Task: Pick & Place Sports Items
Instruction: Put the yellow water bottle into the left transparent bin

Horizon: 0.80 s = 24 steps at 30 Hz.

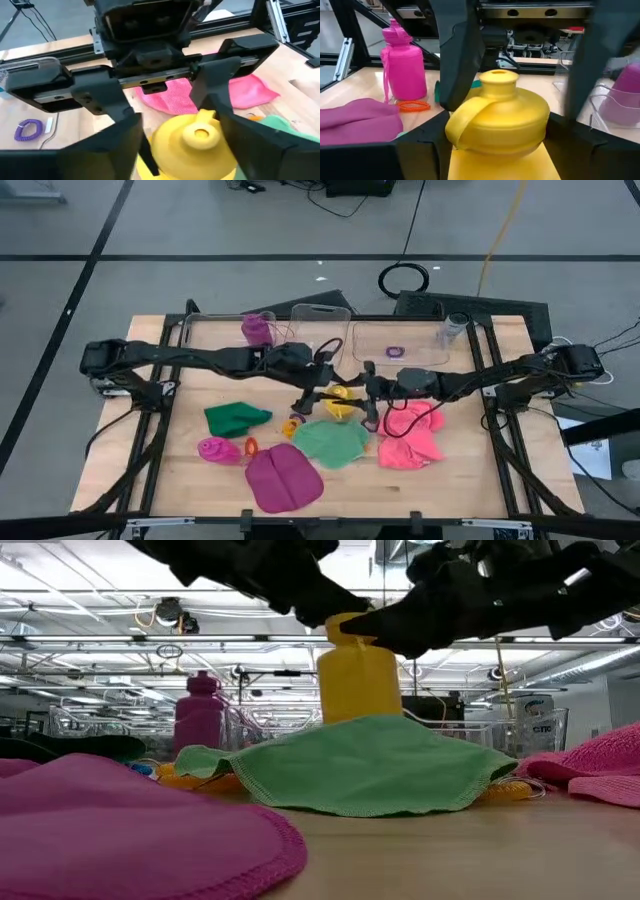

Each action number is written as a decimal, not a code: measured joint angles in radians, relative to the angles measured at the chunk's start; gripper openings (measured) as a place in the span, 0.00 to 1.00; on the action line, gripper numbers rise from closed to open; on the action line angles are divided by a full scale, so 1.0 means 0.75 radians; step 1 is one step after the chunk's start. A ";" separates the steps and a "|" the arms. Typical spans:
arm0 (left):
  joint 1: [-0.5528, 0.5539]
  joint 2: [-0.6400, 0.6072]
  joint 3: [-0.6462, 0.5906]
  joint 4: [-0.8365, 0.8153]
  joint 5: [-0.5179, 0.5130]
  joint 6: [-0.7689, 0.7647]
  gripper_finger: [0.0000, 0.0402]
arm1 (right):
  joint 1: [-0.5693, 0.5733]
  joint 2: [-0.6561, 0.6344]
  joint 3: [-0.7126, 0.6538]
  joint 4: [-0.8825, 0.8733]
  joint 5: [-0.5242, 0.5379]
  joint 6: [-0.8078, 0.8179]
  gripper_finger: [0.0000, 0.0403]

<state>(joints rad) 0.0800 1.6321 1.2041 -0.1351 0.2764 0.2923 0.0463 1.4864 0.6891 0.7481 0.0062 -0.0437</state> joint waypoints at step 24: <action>-0.001 -0.017 -0.001 -0.004 -0.019 0.072 0.15 | -0.002 -0.063 -0.002 -0.035 -0.003 -0.084 0.45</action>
<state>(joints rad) 0.0795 1.6193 1.2034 -0.1380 0.2622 0.3466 0.0448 1.4394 0.6876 0.7220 0.0040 -0.1067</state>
